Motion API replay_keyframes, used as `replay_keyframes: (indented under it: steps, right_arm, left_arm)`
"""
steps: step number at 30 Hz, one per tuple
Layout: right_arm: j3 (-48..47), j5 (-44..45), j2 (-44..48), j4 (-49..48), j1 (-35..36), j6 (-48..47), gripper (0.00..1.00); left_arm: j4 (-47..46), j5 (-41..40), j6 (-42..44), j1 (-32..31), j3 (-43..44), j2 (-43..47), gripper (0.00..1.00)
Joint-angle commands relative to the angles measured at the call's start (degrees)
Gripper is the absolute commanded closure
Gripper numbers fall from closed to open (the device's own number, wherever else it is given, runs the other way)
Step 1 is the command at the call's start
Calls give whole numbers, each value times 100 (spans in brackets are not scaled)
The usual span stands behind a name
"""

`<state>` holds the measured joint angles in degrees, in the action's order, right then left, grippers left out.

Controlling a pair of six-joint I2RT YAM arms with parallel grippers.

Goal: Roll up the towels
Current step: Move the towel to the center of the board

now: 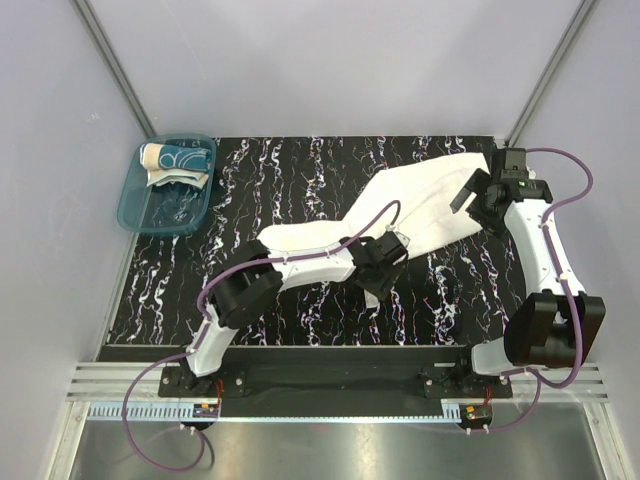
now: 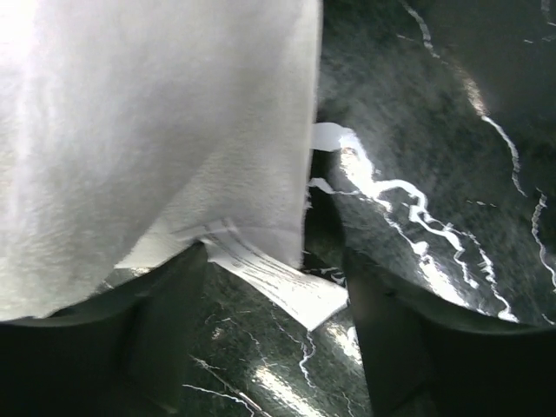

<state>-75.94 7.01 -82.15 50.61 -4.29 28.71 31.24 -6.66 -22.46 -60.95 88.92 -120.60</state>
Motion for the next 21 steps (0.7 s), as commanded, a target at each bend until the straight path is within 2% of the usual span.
replay_keyframes:
  steps: [1,3,4,7,8,9,14,21]
  right_arm:
    - [-79,29,-12,-148,-19,-76,0]
    - [-87,-23,-38,-165,-19,-67,0]
    - [-87,-59,-47,-165,-19,-58,0]
    - [-70,-120,-64,-166,-19,-58,1]
    - [-61,-129,-73,-183,-19,-50,0]
    - [-44,-129,-73,-192,-19,-50,0]
    - [70,-295,-117,-297,-19,-32,1]
    - [238,-990,-643,-561,-19,3,3]
  left_arm:
    - [110,-327,-13,30,81,-183,44]
    - [40,-398,-22,30,2,-184,53]
    - [5,-407,-13,30,-24,-184,65]
    - [-31,-477,39,39,-24,-227,80]
    - [-31,-503,83,39,-7,-245,95]
    - [13,-538,101,39,28,-263,100]
    - [-31,-486,145,65,-191,88,100]
    - [259,-644,-30,267,-946,2220,100]
